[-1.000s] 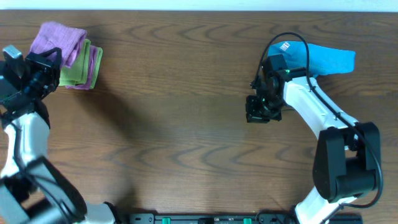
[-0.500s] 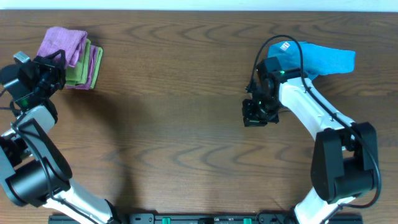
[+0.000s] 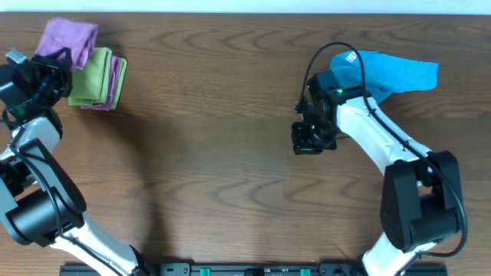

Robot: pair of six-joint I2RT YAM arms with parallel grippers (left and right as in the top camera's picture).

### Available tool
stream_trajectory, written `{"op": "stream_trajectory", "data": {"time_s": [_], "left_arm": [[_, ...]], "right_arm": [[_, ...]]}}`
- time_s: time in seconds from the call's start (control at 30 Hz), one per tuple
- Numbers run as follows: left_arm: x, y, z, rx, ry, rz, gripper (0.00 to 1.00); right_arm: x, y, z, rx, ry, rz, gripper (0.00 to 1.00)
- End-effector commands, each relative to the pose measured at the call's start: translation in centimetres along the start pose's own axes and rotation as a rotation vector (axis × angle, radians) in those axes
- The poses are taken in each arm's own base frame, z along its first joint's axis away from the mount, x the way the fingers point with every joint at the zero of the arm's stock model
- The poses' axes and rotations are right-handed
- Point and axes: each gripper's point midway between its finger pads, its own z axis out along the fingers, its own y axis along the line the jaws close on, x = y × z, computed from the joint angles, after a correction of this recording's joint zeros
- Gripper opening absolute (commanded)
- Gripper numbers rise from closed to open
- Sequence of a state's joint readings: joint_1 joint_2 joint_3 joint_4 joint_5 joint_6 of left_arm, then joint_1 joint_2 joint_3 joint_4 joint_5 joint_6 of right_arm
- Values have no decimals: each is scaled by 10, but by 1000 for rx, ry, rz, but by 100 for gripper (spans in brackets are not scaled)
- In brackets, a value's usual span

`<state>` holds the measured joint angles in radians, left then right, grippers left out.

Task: Fold the cloth
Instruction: 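Place the pink bundle on top of the green cloth stack, release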

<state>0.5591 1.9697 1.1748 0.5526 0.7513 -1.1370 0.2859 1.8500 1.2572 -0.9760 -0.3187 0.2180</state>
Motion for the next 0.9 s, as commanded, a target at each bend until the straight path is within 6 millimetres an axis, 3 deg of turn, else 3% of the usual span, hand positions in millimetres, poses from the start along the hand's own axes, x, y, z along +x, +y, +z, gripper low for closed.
{"op": "stream_trajectory", "data": {"time_s": [0.0, 0.27, 0.57, 0.6, 0.67, 0.7, 0.73, 0.87], "left_arm": [[4, 5, 7, -19, 7, 58, 6], [28, 32, 21, -60, 90, -1, 6], [20, 41, 12, -79, 93, -34, 8], [21, 42, 12, -82, 96, -38, 22], [21, 42, 12, -81, 101, -39, 60], [22, 41, 12, -79, 104, -40, 73], [23, 41, 11, -77, 109, -40, 98], [26, 40, 11, -68, 132, -43, 95]], "right_arm": [[-3, 12, -7, -13, -28, -49, 1], [-1, 17, -5, -13, -22, -61, 1], [0, 19, -5, -13, -21, -66, 2], [0, 19, -5, -13, -21, -63, 1], [0, 19, -5, -13, -19, -58, 1], [1, 18, -5, -12, -17, -58, 1], [1, 18, -5, -12, -15, -57, 2], [2, 18, -5, -11, -11, -56, 2]]}}
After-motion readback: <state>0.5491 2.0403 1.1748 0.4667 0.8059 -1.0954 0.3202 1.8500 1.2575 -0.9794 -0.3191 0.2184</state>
